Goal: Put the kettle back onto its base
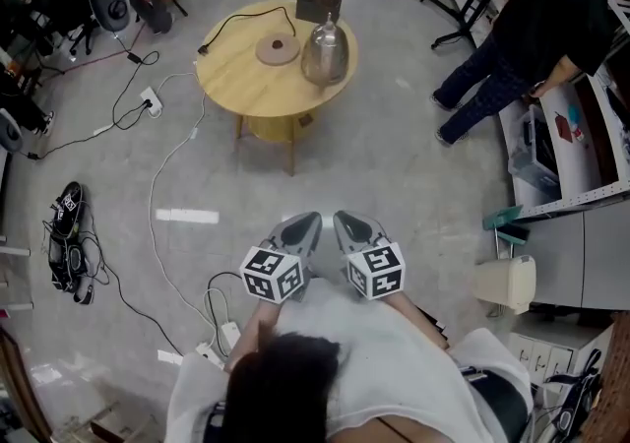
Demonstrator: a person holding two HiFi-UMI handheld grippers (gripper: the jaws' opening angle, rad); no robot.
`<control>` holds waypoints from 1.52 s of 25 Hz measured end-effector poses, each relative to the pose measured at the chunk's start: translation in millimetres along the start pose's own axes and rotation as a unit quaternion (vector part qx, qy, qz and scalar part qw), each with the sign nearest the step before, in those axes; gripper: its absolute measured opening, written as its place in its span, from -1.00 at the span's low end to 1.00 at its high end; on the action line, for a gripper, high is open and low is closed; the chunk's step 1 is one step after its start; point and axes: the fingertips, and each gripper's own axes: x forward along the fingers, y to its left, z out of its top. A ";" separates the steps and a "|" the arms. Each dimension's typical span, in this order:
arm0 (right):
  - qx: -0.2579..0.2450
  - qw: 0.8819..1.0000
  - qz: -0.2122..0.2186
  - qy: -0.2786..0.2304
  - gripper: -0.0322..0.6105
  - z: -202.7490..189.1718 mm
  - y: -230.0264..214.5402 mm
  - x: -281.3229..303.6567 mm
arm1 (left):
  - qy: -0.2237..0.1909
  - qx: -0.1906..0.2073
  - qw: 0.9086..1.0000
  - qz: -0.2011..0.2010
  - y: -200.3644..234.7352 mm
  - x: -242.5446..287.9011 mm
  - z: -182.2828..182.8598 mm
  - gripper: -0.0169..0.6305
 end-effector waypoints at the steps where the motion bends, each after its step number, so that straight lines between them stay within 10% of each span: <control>1: -0.002 1.000 0.000 0.003 -0.81 1.1 0.6 4.9 | 0.002 0.002 1.000 -0.001 4.7 0.9 3.1 -0.87; 38: 0.049 0.998 -0.033 -0.015 -0.81 46.7 -59.6 92.1 | -0.023 0.029 0.998 0.052 106.1 39.6 69.7 -0.87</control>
